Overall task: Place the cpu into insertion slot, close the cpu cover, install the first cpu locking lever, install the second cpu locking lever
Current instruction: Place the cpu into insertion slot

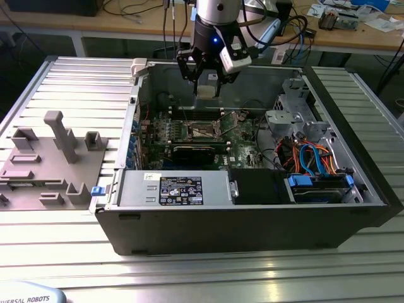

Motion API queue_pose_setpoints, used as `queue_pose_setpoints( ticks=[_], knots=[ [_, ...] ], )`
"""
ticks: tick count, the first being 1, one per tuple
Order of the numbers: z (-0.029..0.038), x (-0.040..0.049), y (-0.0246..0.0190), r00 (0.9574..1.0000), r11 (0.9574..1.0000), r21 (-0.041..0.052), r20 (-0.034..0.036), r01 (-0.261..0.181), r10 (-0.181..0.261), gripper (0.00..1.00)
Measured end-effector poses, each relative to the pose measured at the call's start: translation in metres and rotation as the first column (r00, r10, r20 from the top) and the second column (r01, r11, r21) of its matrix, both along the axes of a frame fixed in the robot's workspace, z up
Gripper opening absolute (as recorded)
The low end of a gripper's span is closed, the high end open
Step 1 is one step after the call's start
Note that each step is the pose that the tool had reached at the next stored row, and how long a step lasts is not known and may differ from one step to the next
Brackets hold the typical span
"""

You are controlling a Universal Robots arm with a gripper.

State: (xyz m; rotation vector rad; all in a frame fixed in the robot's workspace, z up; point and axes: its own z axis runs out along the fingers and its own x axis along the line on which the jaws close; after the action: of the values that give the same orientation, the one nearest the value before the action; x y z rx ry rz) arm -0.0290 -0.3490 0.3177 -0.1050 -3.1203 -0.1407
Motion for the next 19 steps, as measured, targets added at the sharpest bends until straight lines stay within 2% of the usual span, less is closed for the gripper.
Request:
queue_pose_setpoints(
  ticks=[19],
  knots=[
    [-0.0005, 0.0, 0.0, 0.9994, 0.9994, -0.0002, 0.0, 0.035, -0.035, 0.54]
  ],
)
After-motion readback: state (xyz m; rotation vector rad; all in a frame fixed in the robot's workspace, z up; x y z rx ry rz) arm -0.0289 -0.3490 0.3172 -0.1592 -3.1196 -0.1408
